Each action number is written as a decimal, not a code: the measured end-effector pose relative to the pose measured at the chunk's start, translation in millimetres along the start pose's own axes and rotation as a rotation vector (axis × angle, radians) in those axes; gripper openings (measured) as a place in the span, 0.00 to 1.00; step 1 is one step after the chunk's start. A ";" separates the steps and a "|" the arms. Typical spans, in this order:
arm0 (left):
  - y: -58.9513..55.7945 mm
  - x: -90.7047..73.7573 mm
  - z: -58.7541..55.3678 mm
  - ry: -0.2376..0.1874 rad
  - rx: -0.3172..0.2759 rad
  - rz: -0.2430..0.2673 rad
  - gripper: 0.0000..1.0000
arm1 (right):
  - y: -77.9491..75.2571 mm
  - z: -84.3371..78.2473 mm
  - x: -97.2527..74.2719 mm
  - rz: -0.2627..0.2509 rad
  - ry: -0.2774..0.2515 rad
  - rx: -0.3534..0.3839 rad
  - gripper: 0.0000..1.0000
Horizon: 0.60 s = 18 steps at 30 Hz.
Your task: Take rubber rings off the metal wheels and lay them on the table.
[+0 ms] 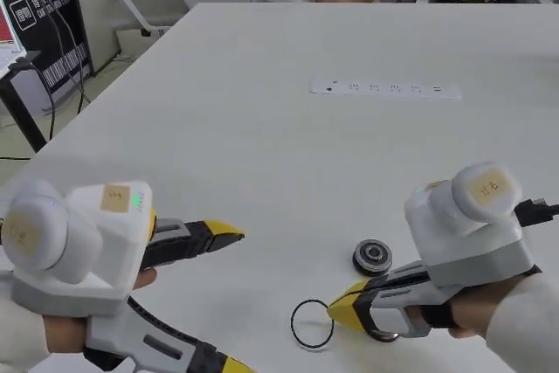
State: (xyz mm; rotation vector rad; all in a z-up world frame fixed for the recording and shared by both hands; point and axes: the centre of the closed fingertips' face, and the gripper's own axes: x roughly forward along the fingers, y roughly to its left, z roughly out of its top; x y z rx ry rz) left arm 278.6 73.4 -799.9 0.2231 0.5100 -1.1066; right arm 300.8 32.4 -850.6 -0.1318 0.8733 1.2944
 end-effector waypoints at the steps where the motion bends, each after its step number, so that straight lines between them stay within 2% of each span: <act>1: -0.5 0.2 -0.3 0.001 0.001 -0.003 1.00 | -0.9 0.2 0.4 -0.004 0.000 0.000 0.00; 7: -3.0 1.7 -6.4 0.035 0.007 -0.015 1.00 | -7.1 -0.8 0.8 -0.032 0.001 -0.001 0.00; 18: -5.5 1.6 -7.1 0.038 0.000 -0.029 0.98 | -10.5 -0.1 -1.3 -0.050 0.003 -0.023 0.03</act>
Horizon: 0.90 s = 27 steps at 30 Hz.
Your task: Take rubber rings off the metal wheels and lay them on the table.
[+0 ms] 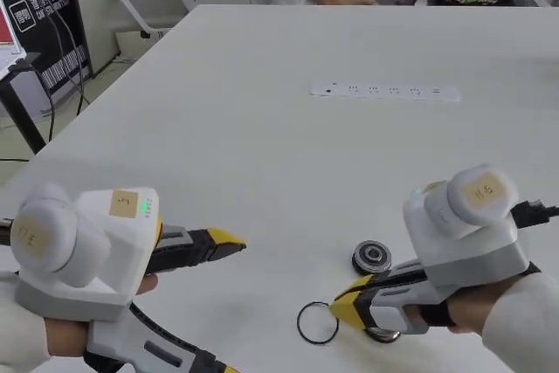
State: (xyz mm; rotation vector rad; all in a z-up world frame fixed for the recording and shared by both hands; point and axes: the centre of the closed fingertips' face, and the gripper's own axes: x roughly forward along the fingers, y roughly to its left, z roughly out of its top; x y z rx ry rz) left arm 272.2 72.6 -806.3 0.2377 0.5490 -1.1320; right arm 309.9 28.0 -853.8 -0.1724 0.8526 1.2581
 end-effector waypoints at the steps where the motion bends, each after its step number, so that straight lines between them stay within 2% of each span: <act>1: -0.2 0.1 -0.1 0.000 0.001 -0.001 0.98 | -0.6 -0.4 -0.3 -0.001 0.001 0.001 0.03; 10: 1.2 -0.8 1.2 -0.005 0.001 0.006 0.98 | -5.0 6.5 -11.9 -0.025 -0.035 -0.002 0.08; 21: 1.1 -0.7 1.0 -0.003 0.001 0.006 0.98 | -9.2 23.2 -34.2 -0.045 -0.124 0.037 0.12; 27: 1.7 -1.3 2.0 -0.006 0.003 0.010 0.97 | -12.1 31.5 -48.9 -0.064 -0.181 0.031 0.15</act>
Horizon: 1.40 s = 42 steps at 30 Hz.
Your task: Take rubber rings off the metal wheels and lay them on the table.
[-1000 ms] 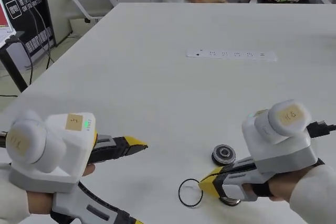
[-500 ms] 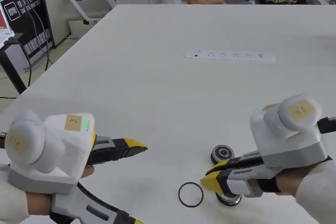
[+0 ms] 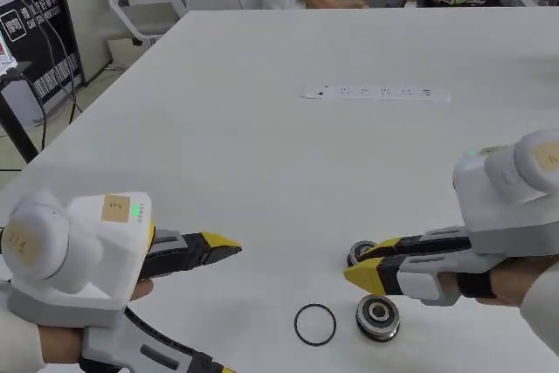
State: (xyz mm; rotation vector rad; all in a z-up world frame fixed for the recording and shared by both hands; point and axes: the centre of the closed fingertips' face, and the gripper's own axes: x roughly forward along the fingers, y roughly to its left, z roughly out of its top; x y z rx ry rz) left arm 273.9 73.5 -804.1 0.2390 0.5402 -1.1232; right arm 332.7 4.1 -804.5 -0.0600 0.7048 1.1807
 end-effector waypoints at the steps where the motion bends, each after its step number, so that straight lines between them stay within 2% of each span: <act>1: 0.2 -0.2 0.1 0.000 0.001 0.001 0.97 | -0.7 1.1 -1.6 0.000 -0.009 0.002 0.16; 7: -1.5 -1.7 7.4 -0.021 0.017 0.006 0.96 | -9.4 5.7 -15.1 -0.037 -0.047 0.008 0.20; 12: -1.0 -2.1 9.2 -0.025 0.022 0.011 0.95 | -10.7 5.7 -26.8 -0.057 -0.072 0.007 0.24; 16: -2.2 -1.7 11.3 -0.031 0.022 0.008 0.94 | -9.8 -0.1 -35.0 -0.063 -0.075 -0.010 0.25; 22: -6.1 -0.2 17.5 -0.043 0.033 -0.005 0.93 | -17.1 -12.9 -44.2 -0.076 -0.072 0.007 0.26; 27: -2.1 -1.5 21.0 -0.057 0.017 0.012 0.89 | -18.0 -14.7 -51.0 -0.068 -0.093 0.001 0.28; 31: 2.4 -4.0 28.7 -0.078 0.010 0.030 0.89 | -18.0 -16.9 -51.6 -0.058 -0.109 0.013 0.29; 32: 2.7 -4.9 32.7 -0.088 -0.009 0.031 0.89 | -18.7 -18.7 -51.1 -0.060 -0.103 0.014 0.29; 35: 2.7 -8.7 44.4 -0.120 0.000 0.034 0.89 | -21.5 -23.0 -51.0 -0.066 -0.096 0.014 0.29; 38: 5.1 -11.9 53.8 -0.132 0.007 0.043 0.88 | -20.8 -25.0 -51.1 -0.057 -0.099 0.020 0.29; 42: 5.3 -10.7 59.9 -0.129 0.010 0.031 0.89 | -19.8 -27.1 -50.2 -0.045 -0.098 0.020 0.29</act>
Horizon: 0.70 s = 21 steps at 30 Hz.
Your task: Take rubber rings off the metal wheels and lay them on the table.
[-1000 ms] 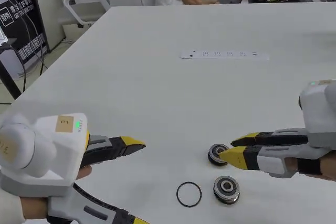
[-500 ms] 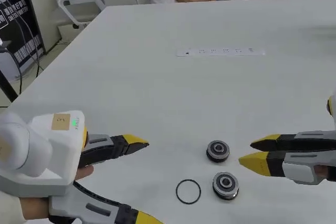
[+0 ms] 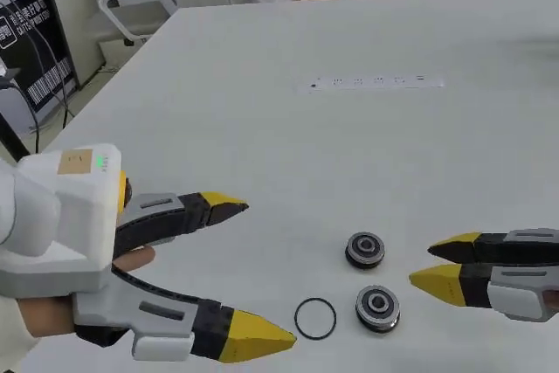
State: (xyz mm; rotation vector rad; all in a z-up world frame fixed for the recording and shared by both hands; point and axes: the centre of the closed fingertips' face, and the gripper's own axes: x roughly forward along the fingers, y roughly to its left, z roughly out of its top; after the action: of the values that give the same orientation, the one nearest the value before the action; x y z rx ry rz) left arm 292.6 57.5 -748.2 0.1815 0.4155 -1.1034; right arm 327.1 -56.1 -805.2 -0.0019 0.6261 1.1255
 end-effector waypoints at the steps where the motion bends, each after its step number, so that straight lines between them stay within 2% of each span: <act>1: -0.7 0.8 1.2 0.006 0.019 -0.005 0.88 | 0.2 -1.0 0.4 0.003 0.002 0.002 0.29; 9: -2.0 8.7 15.2 0.002 0.064 -0.021 0.86 | 1.7 -6.5 4.0 0.018 0.004 0.002 0.30; 21: -2.7 37.4 35.7 -0.035 0.120 -0.052 0.79 | 8.0 -11.7 8.2 0.040 0.011 -0.008 0.31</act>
State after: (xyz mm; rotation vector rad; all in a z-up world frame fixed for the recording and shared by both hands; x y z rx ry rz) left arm 312.9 13.1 -731.0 0.2576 0.3249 -1.1819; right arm 317.3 -49.2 -816.3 -0.0024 0.6339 1.1672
